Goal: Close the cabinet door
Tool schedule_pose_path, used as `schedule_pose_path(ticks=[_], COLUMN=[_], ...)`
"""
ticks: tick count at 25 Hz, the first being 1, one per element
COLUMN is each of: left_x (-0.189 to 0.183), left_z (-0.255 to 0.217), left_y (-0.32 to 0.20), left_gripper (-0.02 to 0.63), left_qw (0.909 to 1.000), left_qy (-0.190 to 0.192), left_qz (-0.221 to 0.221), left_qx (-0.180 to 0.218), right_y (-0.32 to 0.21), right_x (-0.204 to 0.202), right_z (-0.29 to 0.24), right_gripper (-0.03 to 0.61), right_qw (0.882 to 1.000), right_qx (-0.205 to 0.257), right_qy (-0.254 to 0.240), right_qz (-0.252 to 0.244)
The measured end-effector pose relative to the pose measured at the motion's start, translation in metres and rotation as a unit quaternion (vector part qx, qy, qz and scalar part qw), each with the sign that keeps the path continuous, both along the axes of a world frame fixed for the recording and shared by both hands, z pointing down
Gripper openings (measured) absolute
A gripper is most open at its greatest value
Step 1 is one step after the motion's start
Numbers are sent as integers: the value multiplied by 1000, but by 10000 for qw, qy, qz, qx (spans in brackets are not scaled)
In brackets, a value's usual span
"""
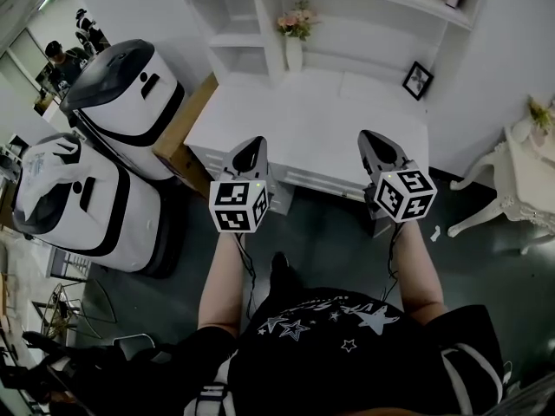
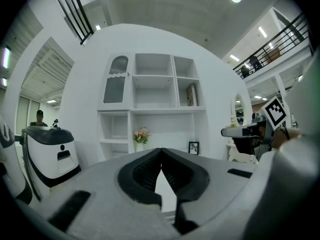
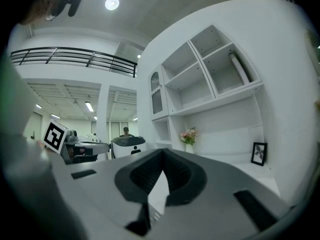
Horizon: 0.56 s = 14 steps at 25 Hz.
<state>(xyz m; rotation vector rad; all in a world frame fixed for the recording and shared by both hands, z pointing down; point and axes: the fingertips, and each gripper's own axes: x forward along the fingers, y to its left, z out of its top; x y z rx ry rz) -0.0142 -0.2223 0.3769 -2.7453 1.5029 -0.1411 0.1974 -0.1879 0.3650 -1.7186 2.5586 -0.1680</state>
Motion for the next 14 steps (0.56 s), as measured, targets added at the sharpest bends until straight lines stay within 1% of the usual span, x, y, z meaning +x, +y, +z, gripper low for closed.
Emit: schedule_pose_path(ticks=[4,9,14], left_x=[16,26,36], left_z=[8,15,18], left_y=[35,72,108], left_gripper=[9,9,9], left_qw=[9998,9998,9999], left_qy=[-162,-58,24], left_qz=[100,67,-40], left_qx=[-62,-189,-149], right_y=[32,70,101], right_x=[15,32,44], right_z=[6,11,14], right_gripper=[5,5,5], right_qw=[10000,9999,10000], right_qx=[-24,-67,-61], right_qy=[-40,-48,33], right_qz=[32,105,56])
